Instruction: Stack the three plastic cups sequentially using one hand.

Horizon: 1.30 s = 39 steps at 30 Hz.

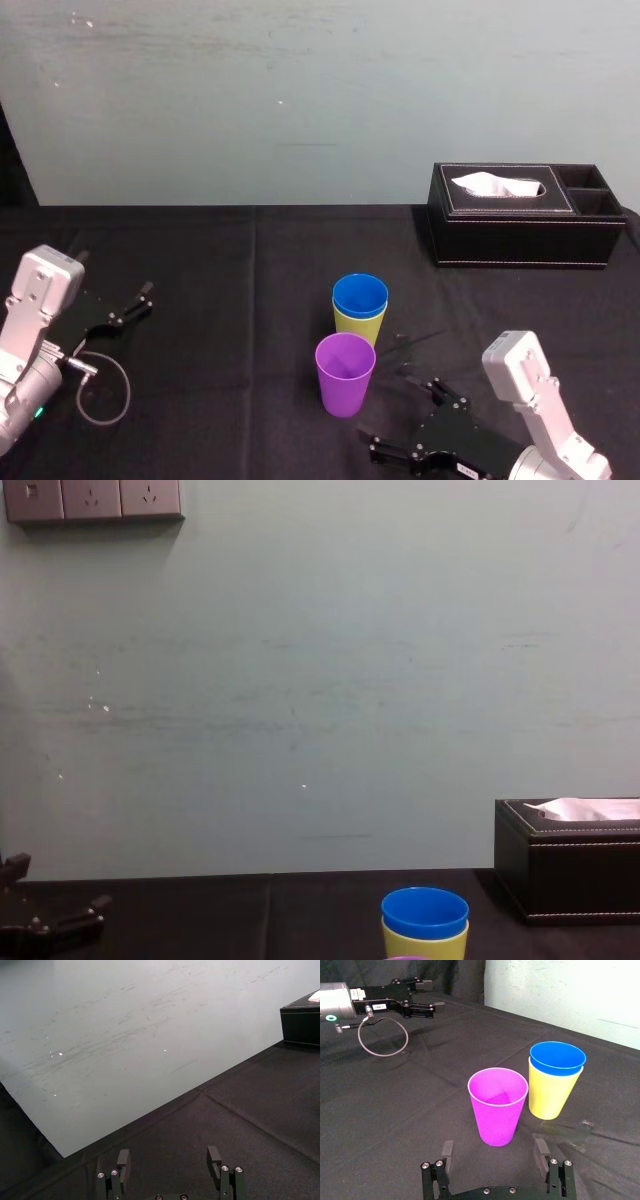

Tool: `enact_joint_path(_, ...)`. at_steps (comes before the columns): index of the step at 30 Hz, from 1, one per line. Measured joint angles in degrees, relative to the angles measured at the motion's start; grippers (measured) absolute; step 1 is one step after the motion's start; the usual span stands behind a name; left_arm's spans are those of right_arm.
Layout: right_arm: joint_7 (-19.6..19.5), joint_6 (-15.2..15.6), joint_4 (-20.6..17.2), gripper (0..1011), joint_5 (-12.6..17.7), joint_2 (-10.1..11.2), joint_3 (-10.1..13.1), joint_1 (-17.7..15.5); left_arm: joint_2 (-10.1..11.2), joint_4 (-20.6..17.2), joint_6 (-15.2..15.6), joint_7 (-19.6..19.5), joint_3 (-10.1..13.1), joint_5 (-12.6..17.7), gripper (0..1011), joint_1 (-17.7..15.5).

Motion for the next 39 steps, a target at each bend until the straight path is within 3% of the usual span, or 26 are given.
enact_joint_path(39, -2.1, -0.2, 7.4, 1004, -3.6, -9.1, -1.1, 4.9, 0.0, 0.0, 0.0, 0.0, 0.0, 0.0, 1000, 0.0)
